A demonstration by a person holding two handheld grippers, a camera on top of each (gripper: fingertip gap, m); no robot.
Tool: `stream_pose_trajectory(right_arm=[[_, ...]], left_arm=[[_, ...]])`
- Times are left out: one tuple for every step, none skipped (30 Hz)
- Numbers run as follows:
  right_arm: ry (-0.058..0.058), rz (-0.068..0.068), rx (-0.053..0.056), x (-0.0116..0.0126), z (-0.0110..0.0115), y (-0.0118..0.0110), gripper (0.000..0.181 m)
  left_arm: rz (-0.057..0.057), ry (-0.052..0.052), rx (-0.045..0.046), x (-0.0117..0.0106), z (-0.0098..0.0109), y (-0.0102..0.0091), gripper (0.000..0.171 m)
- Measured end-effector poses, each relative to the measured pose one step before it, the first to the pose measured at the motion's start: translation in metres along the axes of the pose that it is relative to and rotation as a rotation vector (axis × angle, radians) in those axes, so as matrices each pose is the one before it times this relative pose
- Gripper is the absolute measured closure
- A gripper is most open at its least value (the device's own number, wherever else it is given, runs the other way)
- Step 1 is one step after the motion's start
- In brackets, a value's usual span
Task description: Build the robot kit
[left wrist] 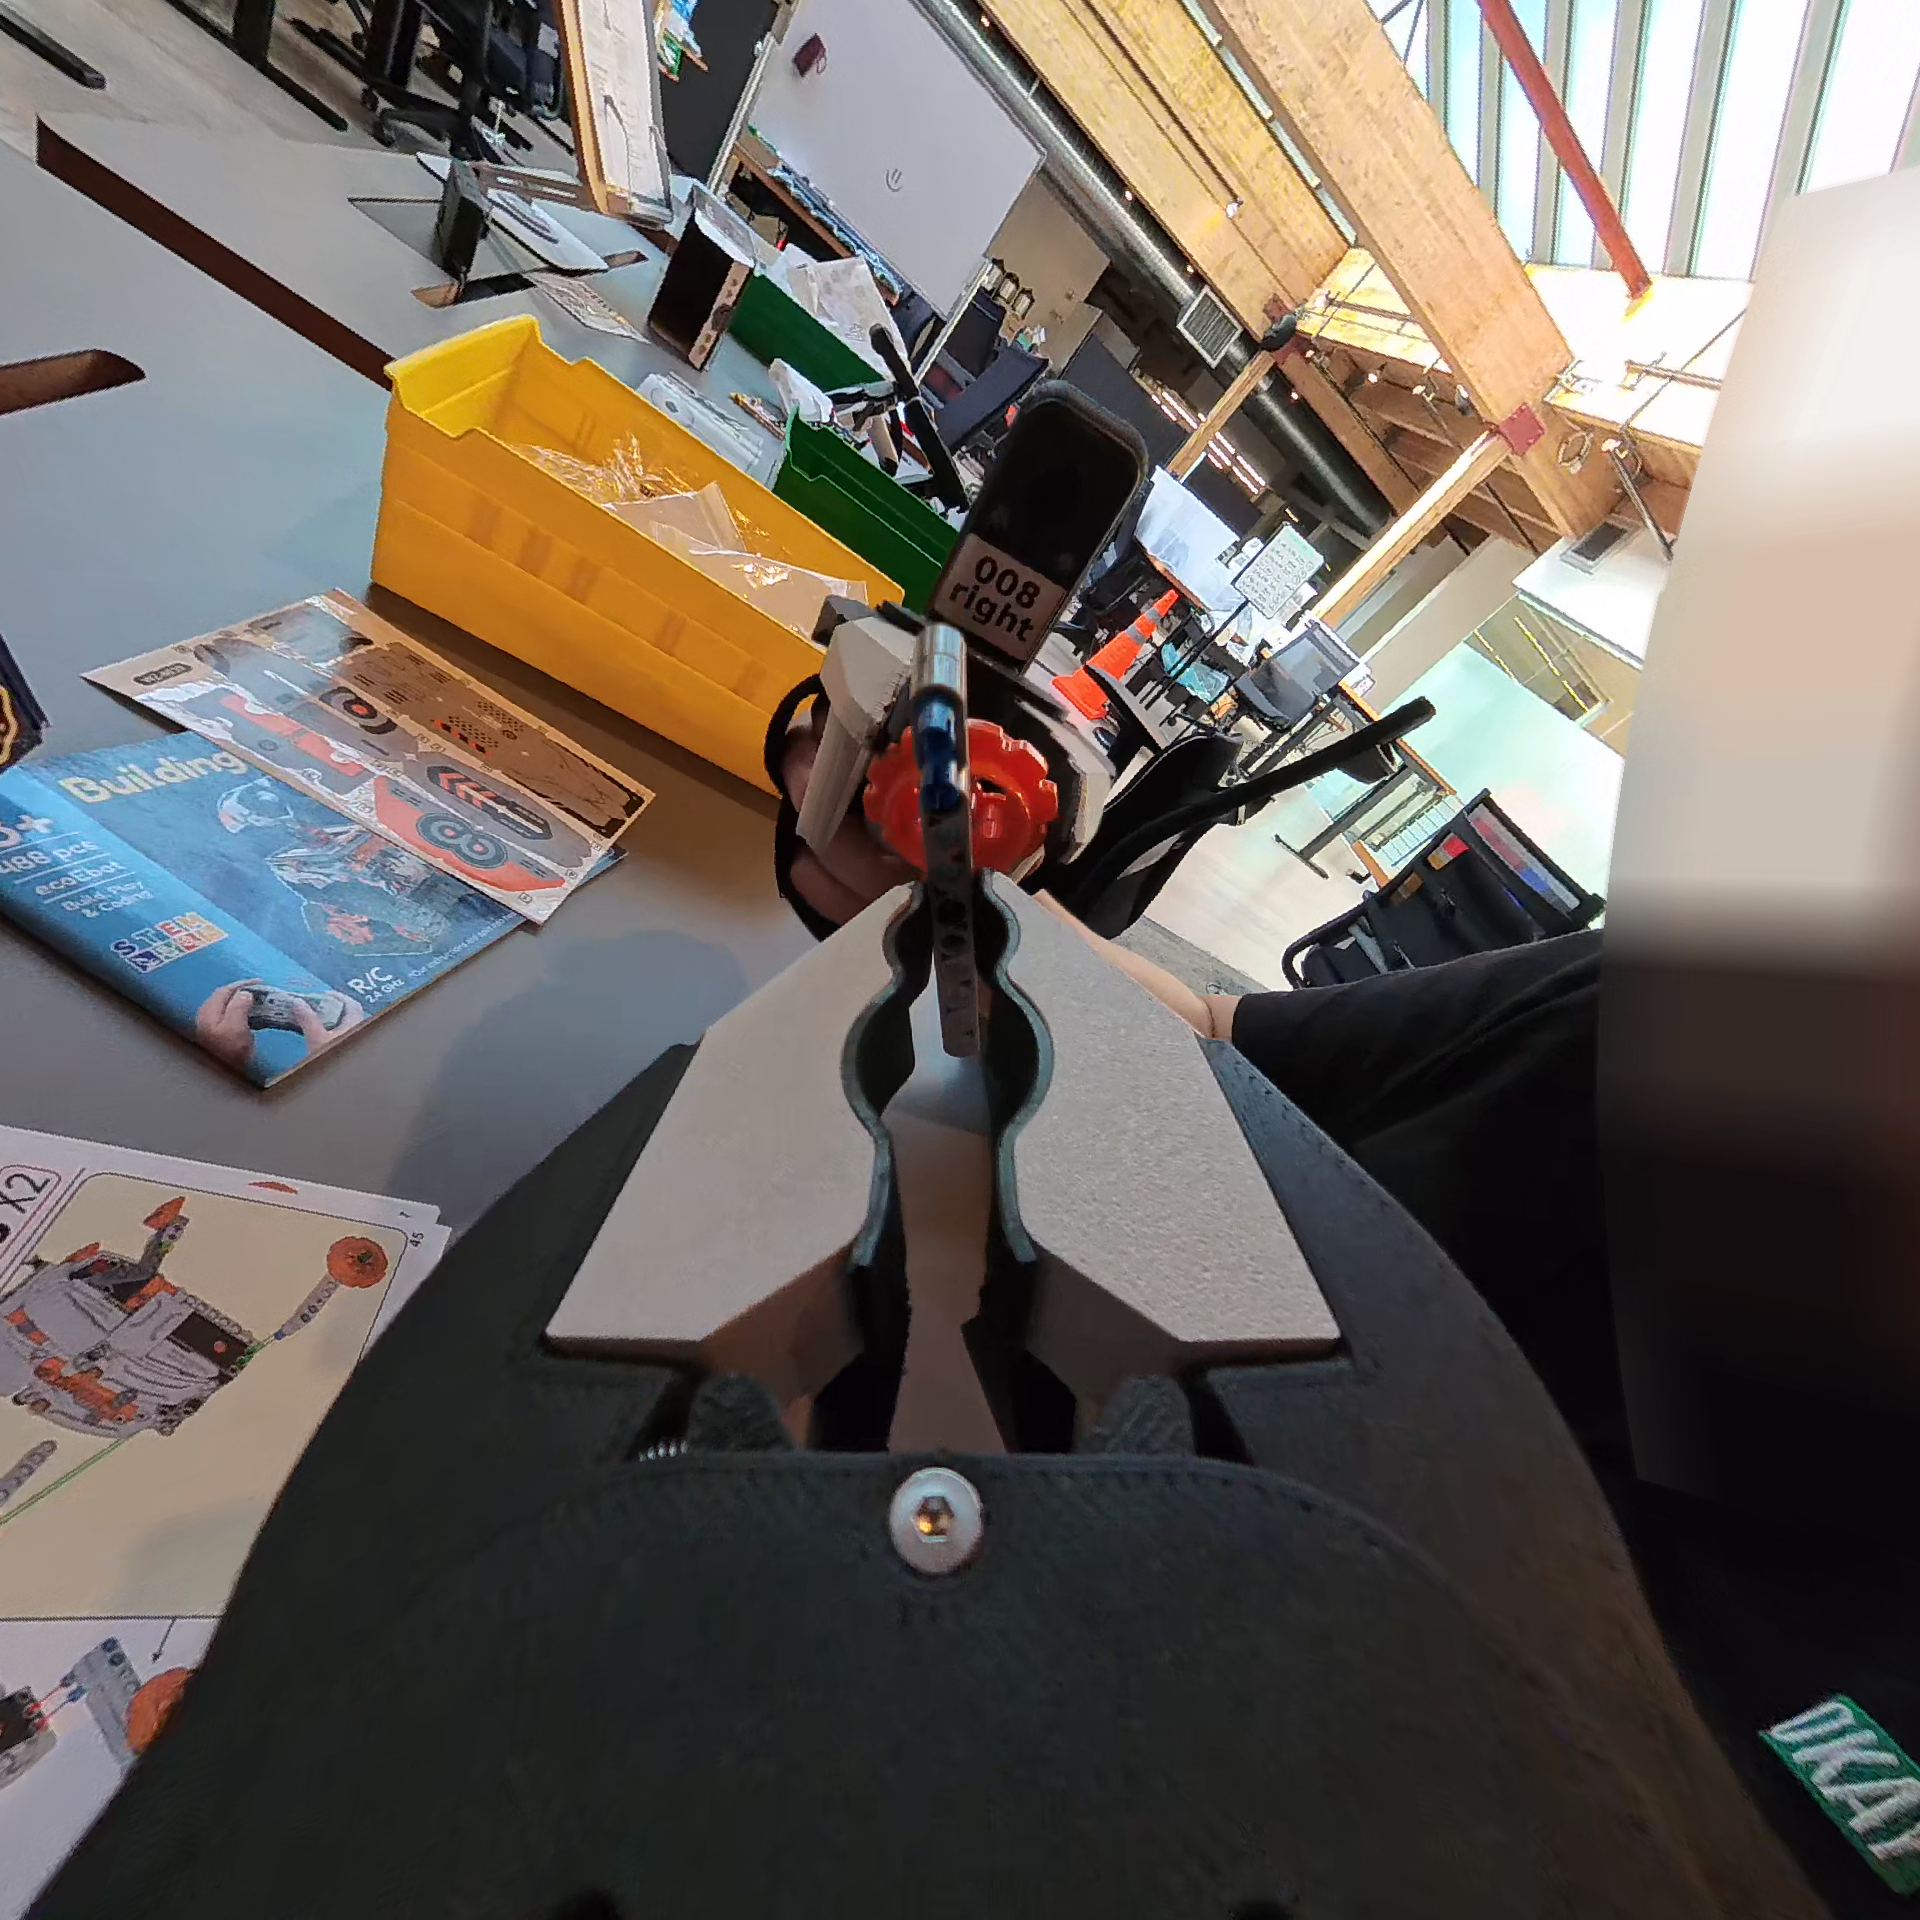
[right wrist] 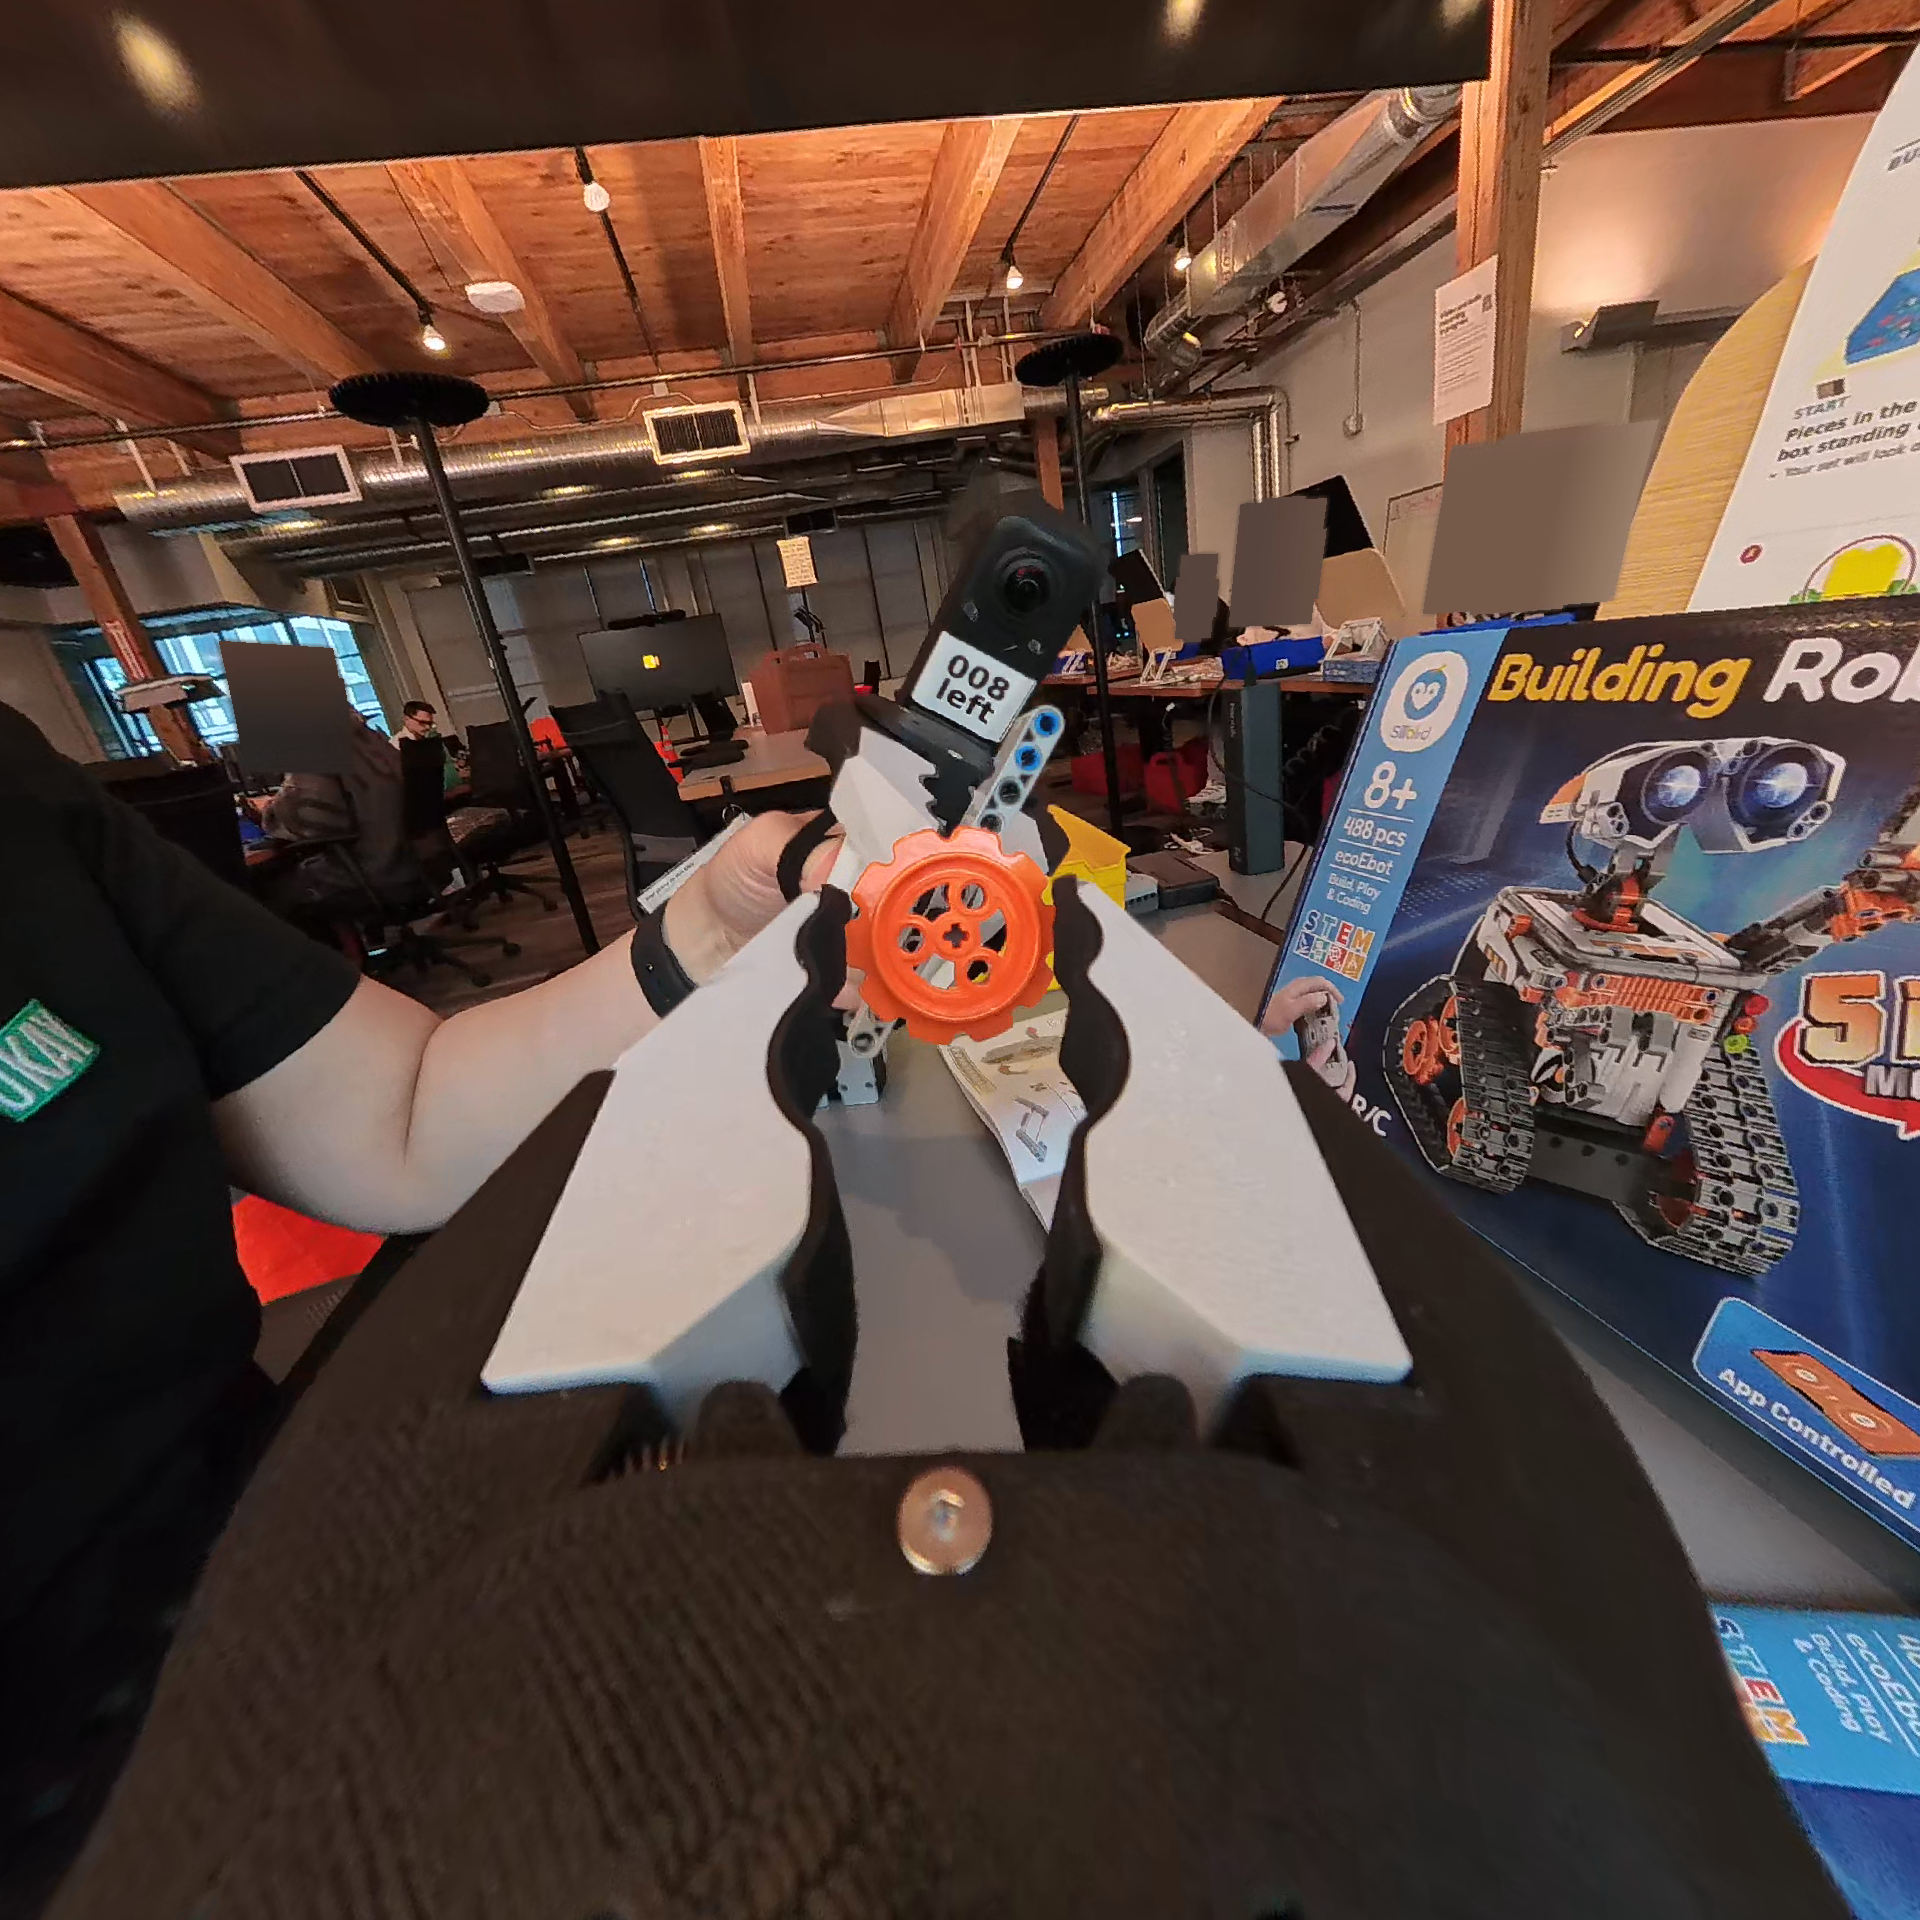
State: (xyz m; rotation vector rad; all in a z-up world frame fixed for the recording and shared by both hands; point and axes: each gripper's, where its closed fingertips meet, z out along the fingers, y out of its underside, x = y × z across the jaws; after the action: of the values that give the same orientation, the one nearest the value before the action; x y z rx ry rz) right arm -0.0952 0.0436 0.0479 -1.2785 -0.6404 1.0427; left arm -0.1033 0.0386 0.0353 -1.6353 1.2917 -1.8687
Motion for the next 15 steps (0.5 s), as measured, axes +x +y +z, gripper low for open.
stream_pose_trajectory(right_arm=[[-0.0015, -0.0042, -0.0030, -0.00049, -0.00022, -0.00012, 0.142], [-0.0055, 0.0005, 0.0012, -0.00095, -0.00009, -0.00060, 0.142], [-0.0031, 0.0024, 0.0044, -0.00052, -0.00011, -0.00103, 0.142], [-0.0010, -0.0005, 0.0056, -0.00025, -0.00001, -0.00085, 0.142], [-0.0031, 0.0015, 0.0026, -0.00044, -0.00002, -0.00032, 0.142], [0.0000, 0.0004, -0.0049, 0.00000, 0.00003, 0.00066, 0.142], [0.0032, -0.0036, -0.0053, 0.00017, -0.00001, 0.00060, 0.142], [-0.0029, -0.0025, 0.0009, -0.00068, 0.00006, -0.00047, 0.142], [-0.0068, 0.0009, 0.0037, -0.00123, 0.00021, -0.00071, 0.142], [-0.0070, -0.0012, 0.0002, -0.00141, 0.00061, -0.00013, 0.142], [-0.0003, -0.0104, -0.0107, -0.00094, 0.00079, 0.00105, 0.141], [0.0126, -0.0280, -0.0126, -0.00025, 0.00091, 0.00080, 0.141], [0.0170, -0.0392, -0.0048, -0.00079, 0.00057, -0.00052, 0.141], [0.0132, -0.0424, -0.0008, -0.00202, 0.00039, -0.00132, 0.141], [0.0109, -0.0434, -0.0010, -0.00242, 0.00007, -0.00163, 0.141]], left_arm=[[-0.0014, 0.0036, -0.00020, 0.00035, 0.00033, 0.00031, 0.166], [0.0002, 0.0052, 0.00068, 0.00094, 0.00034, -0.00008, 0.166], [0.0007, 0.0029, 0.00176, 0.00081, 0.00036, -0.00030, 0.166], [0.0016, 0.0015, 0.00303, 0.00055, 0.00027, -0.00034, 0.166], [-0.0007, 0.0023, 0.00091, 0.00040, 0.00016, 0.00014, 0.166], [-0.0030, 0.0006, 0.00003, -0.00022, -0.00004, 0.00037, 0.166], [-0.0014, 0.0002, 0.00153, -0.00043, -0.00007, 0.00013, 0.166], [-0.0019, 0.0076, 0.00158, 0.00060, -0.00003, -0.00004, 0.166], [-0.0015, 0.0116, 0.00048, 0.00123, -0.00017, -0.00018, 0.166], [0.0033, 0.0091, -0.00184, 0.00109, -0.00095, -0.00028, 0.166], [0.0075, 0.0027, -0.00346, 0.00041, -0.00140, -0.00028, 0.166], [0.0085, -0.0010, -0.00077, 0.00013, -0.00140, -0.00055, 0.166], [0.0067, 0.0056, 0.00256, 0.00106, -0.00094, -0.00086, 0.166], [0.0067, 0.0131, -0.00045, 0.00212, -0.00034, -0.00036, 0.166], [0.0065, 0.0158, -0.00075, 0.00239, 0.00005, 0.00007, 0.166]])
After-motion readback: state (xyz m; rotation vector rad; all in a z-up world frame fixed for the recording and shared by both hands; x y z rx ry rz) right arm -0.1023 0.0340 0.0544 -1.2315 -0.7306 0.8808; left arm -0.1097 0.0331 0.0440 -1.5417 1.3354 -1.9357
